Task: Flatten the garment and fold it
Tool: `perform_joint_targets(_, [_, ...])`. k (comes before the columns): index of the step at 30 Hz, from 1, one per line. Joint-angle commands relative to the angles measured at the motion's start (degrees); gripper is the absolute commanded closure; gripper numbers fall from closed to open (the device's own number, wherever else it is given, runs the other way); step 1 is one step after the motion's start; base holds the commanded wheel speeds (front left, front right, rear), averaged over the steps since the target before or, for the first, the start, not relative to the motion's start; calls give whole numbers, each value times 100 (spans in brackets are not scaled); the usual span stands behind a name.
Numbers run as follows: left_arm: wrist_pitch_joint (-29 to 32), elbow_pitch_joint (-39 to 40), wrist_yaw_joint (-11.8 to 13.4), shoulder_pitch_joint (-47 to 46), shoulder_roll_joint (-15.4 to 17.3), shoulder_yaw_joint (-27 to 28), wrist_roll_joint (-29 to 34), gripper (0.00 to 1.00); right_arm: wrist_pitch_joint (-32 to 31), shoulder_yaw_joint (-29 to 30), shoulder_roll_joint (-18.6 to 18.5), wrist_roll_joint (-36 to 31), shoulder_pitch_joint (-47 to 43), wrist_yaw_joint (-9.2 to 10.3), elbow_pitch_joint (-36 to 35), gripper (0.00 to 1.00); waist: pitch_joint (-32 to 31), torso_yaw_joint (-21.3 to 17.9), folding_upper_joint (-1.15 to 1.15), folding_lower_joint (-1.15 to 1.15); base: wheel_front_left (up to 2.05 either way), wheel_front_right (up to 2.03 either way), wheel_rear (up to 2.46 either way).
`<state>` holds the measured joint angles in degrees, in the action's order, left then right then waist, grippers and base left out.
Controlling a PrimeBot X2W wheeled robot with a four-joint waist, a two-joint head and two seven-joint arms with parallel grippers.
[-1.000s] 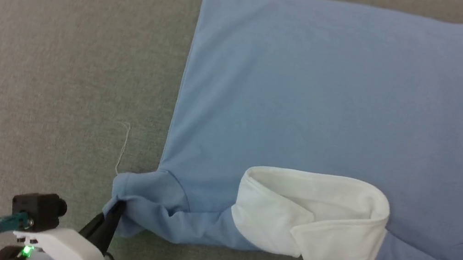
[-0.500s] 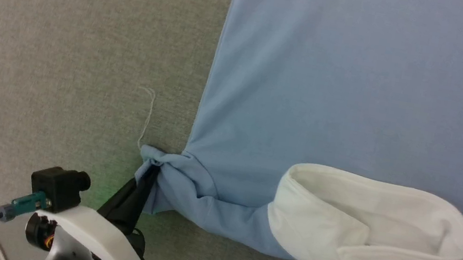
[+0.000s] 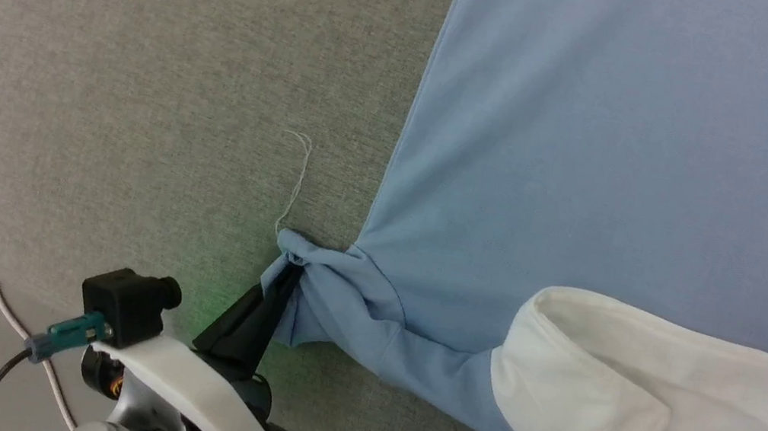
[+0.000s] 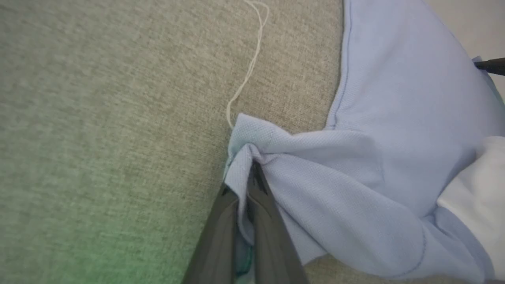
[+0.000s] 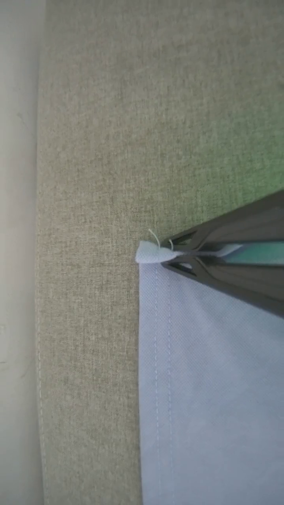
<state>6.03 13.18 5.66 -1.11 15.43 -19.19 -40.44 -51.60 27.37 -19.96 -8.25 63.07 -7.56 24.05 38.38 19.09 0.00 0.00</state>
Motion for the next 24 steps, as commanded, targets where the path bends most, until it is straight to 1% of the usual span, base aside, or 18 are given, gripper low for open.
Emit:
perform_joint_targets(1, [109,-495,166,70,78,85,-45,100,284,-31,-62,100,-426,8,11,100,-241,-30,0,0,0,0,0])
perform_joint_targets(3, [97,-537,174,119,98,95,-49,100,882,-81,-72,323,-751,8,-94,100,-422,-86,0,0,0,0,0])
perform_joint_targets(5, [73,-565,186,186,114,126,-72,100,1640,-150,-79,529,-1146,8,-203,100,-637,-173,0,0,0,0,0])
perform_joint_targets(7, [62,-590,217,289,142,166,-98,100,2444,-171,-2,752,-1569,8,-279,100,-902,-300,0,0,0,0,0])
perform_joint_targets(10, [77,-591,279,468,209,222,-122,100,3506,-210,75,914,-2270,8,-413,100,-1311,-513,0,0,0,0,0])
perform_joint_targets(12, [113,-561,316,587,267,245,-133,100,4061,-146,173,981,-2731,8,-528,100,-1563,-659,0,0,0,0,0])
perform_joint_targets(14, [166,-511,360,706,333,268,-142,100,4463,-53,289,1029,-3209,8,-651,100,-1808,-812,0,0,0,0,0])
perform_joint_targets(16, [222,-450,424,822,407,301,-138,100,4708,35,406,1070,-3629,8,-755,100,-2034,-975,0,0,0,0,0])
perform_joint_targets(18, [275,-364,478,925,474,332,-140,100,4783,147,596,1150,-3982,8,-863,100,-2201,-1131,0,0,0,0,0])
perform_joint_targets(21, [348,-243,552,1065,545,364,-151,100,4667,269,852,1256,-4456,8,-983,100,-2413,-1347,0,0,0,0,0])
perform_joint_targets(24, [403,-147,628,1197,589,387,-163,100,4372,350,1050,1259,-4902,8,-1064,100,-2584,-1527,0,0,0,0,0])
